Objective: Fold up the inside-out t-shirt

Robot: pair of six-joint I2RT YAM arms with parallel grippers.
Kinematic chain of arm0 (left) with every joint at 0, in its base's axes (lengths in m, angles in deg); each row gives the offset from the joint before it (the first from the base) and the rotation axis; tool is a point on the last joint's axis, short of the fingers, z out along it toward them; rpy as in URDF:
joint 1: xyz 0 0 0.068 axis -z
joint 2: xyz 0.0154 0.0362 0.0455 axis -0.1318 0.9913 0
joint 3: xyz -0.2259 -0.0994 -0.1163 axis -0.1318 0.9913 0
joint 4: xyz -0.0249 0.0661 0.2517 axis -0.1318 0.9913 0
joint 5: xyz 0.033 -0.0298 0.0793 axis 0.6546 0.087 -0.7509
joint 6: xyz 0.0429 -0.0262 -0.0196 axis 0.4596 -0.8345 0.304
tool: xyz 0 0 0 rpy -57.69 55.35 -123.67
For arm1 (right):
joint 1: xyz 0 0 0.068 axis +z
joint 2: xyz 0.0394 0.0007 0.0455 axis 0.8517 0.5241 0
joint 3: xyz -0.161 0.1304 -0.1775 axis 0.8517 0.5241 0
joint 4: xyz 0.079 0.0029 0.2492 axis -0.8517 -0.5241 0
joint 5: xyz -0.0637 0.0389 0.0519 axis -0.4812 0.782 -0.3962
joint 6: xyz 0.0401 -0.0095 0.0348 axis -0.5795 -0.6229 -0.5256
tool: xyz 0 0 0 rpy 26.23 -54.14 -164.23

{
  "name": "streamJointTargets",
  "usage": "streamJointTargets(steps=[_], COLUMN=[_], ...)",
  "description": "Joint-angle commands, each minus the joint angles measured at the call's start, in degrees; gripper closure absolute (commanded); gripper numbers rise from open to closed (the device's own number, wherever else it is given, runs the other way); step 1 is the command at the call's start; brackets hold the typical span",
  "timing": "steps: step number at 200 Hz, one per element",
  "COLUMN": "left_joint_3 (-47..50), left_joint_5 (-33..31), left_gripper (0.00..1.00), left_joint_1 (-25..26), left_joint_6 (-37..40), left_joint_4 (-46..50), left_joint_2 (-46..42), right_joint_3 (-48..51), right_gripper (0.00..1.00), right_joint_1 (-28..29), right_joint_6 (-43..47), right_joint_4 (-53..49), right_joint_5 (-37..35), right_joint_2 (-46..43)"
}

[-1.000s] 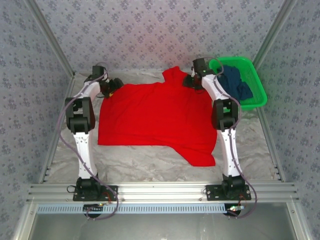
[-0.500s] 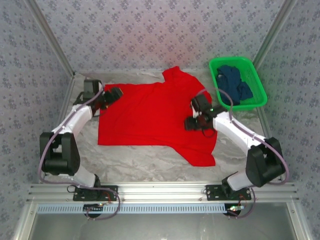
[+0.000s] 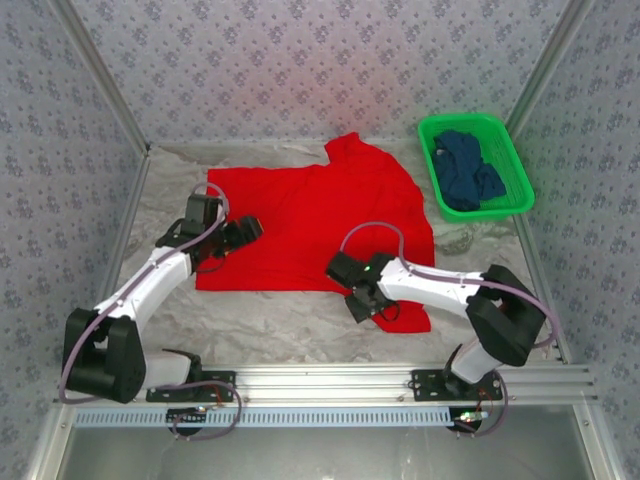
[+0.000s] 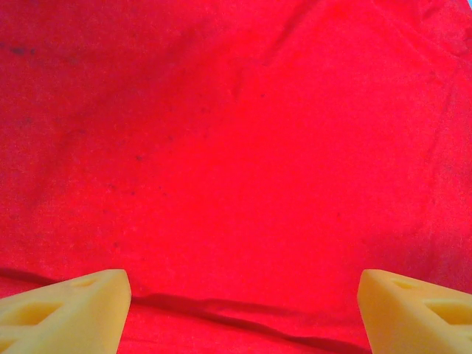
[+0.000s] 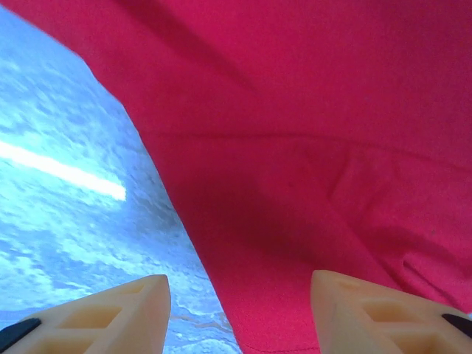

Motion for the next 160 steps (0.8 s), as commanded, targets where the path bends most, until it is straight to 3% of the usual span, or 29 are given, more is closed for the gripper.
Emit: streamJointTargets(steps=[1, 16, 51, 92, 109, 125, 137, 146, 160], left_joint_3=[0.91, 1.79, 4.77, 11.11, 12.52, 11.89, 10.39, 8.96, 7.90], left_joint_5=[-0.95, -0.41, 1.52, 3.05, 3.06, 0.03, -7.38, -12.89, -16.20], left_gripper=[0.19, 0.19, 0.21, 0.25, 0.27, 0.28, 0.28, 0.28, 0.27], left_joint_1=[1.28, 2.01, 5.18, 13.90, 17.92, 20.35, 20.38, 19.74, 16.39], left_joint_6=[1.28, 1.11, 1.36, 2.48, 2.76, 3.04, 1.74, 1.84, 1.93], left_joint_4=[3.27, 3.88, 3.60, -2.76, -5.79, -4.59, 0.70, 5.44, 9.67], left_joint_2=[-2.57, -4.29, -9.21, -12.17, -11.02, -9.68, -8.85, -8.00, -7.15], right_joint_3=[-0.09, 0.42, -0.21, 2.35, 3.26, 2.58, 2.47, 2.78, 3.30], right_gripper=[0.47, 0.53, 0.83, 1.00, 1.00, 1.00, 0.92, 0.81, 0.66], right_joint_1=[0.90, 0.99, -0.22, -8.61, -12.26, -12.39, -11.71, -11.44, -10.27], right_joint_6=[-2.68, -2.41, 1.31, 6.46, 6.74, 7.17, 6.66, 5.49, 3.29], right_joint_4=[-2.37, -1.50, -3.76, -2.34, -1.57, -1.67, -1.66, -1.01, -0.67], right_joint_5=[-4.35, -3.87, 1.11, 21.42, 26.80, 23.95, 21.16, 19.31, 13.92], right_joint_2=[1.92, 3.33, 2.00, -7.65, -9.98, -11.06, -11.12, -11.03, -10.86])
